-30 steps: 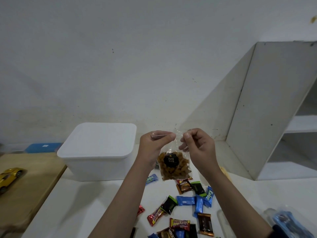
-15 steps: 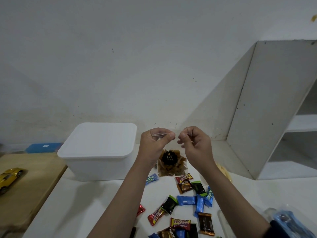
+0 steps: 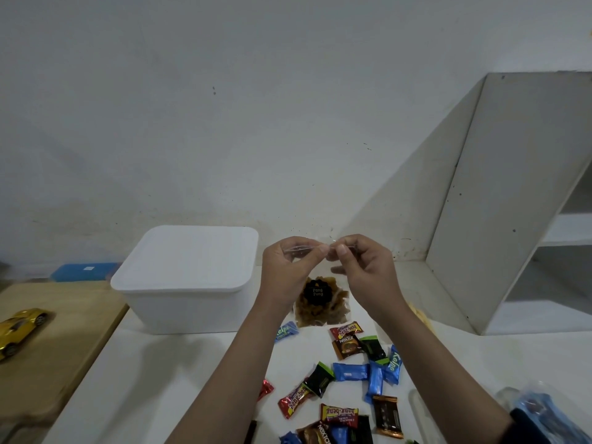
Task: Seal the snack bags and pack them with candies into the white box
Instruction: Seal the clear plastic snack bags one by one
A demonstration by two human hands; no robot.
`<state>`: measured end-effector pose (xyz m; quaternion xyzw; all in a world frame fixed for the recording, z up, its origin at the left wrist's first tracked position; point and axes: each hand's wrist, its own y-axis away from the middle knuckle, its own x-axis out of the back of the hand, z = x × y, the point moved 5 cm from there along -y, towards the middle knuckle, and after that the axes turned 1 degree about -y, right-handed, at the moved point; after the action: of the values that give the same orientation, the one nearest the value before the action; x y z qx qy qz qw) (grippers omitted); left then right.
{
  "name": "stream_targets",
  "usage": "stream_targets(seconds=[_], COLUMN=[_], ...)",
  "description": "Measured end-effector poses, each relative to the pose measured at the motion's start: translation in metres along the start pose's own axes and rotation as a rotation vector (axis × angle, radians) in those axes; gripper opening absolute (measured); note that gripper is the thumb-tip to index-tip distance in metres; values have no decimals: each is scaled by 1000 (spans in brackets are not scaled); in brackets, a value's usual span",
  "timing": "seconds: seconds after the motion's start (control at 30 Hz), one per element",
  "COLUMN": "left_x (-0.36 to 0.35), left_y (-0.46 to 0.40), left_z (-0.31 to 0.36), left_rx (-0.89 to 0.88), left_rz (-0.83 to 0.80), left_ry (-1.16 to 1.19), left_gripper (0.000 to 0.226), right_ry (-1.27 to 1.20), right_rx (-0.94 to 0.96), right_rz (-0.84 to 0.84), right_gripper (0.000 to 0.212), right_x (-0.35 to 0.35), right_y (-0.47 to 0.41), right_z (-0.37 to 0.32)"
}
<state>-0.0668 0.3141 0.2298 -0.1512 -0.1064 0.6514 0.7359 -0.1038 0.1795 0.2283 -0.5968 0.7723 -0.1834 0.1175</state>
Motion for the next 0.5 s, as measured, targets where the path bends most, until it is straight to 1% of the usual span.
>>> stream_targets(seconds=[0.13, 0.23, 0.3, 0.4, 0.5], left_x=[-3, -6, -6, -4, -1], left_y=[0, -1, -2, -3, -1], left_z=[5, 6, 2, -4, -12], left_rx=[-57, -63, -40, 10, 109], left_rz=[24, 36, 32, 24, -9], left_ry=[-35, -40, -31, 0, 92], left_gripper=[11, 8, 6, 6, 4], right_ry=[-28, -28, -16, 11, -25], right_rx=[-44, -61, -62, -79, -100], right_rz=[22, 37, 31, -1, 49], right_gripper=[18, 17, 15, 7, 11], right_x=[-1, 0, 1, 3, 9], right_y=[0, -1, -2, 0, -2], right_z=[2, 3, 4, 5, 6])
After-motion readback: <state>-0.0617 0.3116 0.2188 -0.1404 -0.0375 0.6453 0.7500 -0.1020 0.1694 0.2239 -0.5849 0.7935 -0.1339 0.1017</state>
